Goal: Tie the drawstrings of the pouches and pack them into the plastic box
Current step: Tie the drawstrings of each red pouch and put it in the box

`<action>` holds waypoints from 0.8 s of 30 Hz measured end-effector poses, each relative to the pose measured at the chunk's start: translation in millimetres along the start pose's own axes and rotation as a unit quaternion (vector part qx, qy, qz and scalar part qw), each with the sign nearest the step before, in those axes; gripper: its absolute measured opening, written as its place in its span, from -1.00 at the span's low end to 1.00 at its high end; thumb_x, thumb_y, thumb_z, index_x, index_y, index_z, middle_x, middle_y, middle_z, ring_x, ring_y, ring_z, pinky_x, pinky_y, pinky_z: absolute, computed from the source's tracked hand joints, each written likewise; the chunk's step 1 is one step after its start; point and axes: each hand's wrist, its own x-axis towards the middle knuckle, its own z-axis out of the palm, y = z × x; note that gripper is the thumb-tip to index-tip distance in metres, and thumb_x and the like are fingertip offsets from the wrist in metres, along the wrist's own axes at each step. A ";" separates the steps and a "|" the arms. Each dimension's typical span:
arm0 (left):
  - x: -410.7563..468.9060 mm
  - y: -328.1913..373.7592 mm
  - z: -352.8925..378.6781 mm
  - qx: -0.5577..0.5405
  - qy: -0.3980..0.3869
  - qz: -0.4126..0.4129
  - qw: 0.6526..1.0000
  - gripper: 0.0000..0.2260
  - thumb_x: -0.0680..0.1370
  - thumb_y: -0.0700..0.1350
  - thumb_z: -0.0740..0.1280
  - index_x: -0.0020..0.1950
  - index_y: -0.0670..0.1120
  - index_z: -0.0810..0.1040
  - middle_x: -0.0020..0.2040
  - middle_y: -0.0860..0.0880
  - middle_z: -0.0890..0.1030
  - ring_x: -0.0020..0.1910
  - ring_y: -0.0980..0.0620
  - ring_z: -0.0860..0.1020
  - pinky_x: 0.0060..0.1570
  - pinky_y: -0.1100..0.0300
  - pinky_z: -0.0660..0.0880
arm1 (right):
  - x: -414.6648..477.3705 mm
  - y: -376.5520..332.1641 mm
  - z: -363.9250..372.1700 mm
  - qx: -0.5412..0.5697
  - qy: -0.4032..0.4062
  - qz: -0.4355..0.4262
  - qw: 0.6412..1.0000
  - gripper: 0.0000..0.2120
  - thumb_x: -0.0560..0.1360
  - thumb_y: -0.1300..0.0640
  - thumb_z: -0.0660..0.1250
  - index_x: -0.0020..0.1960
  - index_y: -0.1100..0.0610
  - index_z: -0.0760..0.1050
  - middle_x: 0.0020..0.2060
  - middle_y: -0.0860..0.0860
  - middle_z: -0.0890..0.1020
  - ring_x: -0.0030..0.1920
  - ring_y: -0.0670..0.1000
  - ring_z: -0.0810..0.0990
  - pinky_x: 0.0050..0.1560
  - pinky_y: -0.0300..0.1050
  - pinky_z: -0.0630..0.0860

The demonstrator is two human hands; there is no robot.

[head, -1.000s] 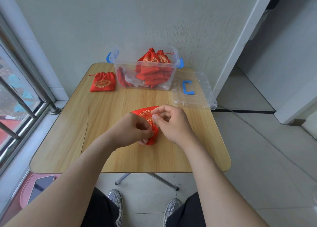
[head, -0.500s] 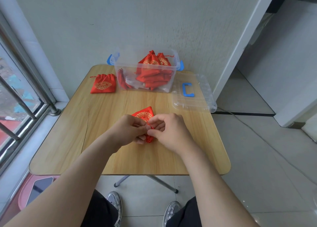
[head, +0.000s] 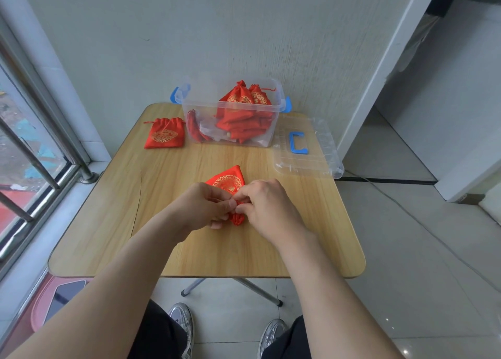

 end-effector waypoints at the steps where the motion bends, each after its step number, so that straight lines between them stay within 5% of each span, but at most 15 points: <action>1: -0.6 0.4 0.3 0.009 0.001 0.004 1.000 -0.93 0.60 -0.22 0.49 0.02 -0.21 0.75 -0.13 -0.16 0.68 -0.18 0.04 0.63 -0.14 0.21 0.67 | 0.2 0.3 0.6 -0.004 0.005 0.002 1.000 -0.84 0.53 0.16 0.55 0.11 0.03 0.76 -0.03 0.03 0.74 0.00 0.04 0.68 0.04 -0.02 0.65; 9: -6.6 8.9 6.6 -0.001 0.100 0.031 0.994 -0.67 0.49 -0.25 0.58 0.17 -0.13 0.55 -0.12 -0.12 0.77 -0.09 -0.12 0.75 -0.05 0.04 0.71 | 1.3 -4.4 3.0 -0.051 0.005 0.011 0.999 -0.89 0.61 0.21 0.45 0.01 0.11 0.76 -0.09 0.06 0.66 -0.08 0.08 0.64 -0.11 -0.06 0.61; 15: -8.3 6.1 16.1 0.174 0.177 0.163 0.955 -0.58 0.42 -0.27 0.55 0.16 -0.08 0.45 -0.24 0.08 0.73 -0.25 0.22 0.67 -0.14 0.15 0.62 | 2.8 -3.5 8.4 0.050 0.018 0.089 0.995 -0.84 0.52 0.21 0.43 -0.08 0.02 0.77 -0.16 -0.01 0.71 -0.03 0.07 0.64 -0.05 -0.08 0.62; 20: -6.9 6.4 19.9 0.259 0.187 0.250 0.914 -0.59 0.46 -0.28 0.46 0.18 -0.04 0.36 -0.24 0.13 0.71 -0.17 0.06 0.69 -0.14 -0.07 0.63 | 7.0 2.3 4.0 0.156 0.017 0.162 0.974 -0.88 0.48 0.18 0.51 -0.14 -0.03 0.77 -0.30 -0.16 0.70 -0.19 -0.17 0.66 -0.25 -0.46 0.45; 24: -7.3 3.6 20.3 0.228 0.181 0.256 0.922 -0.62 0.47 -0.29 0.48 0.14 -0.05 0.38 -0.19 0.14 0.70 -0.20 0.19 0.65 -0.12 0.02 0.63 | 6.1 8.0 -2.0 0.310 -0.028 0.257 0.915 -0.94 0.45 0.17 0.54 -0.17 0.03 0.76 -0.29 -0.04 0.73 -0.23 -0.06 0.66 -0.11 -0.15 0.55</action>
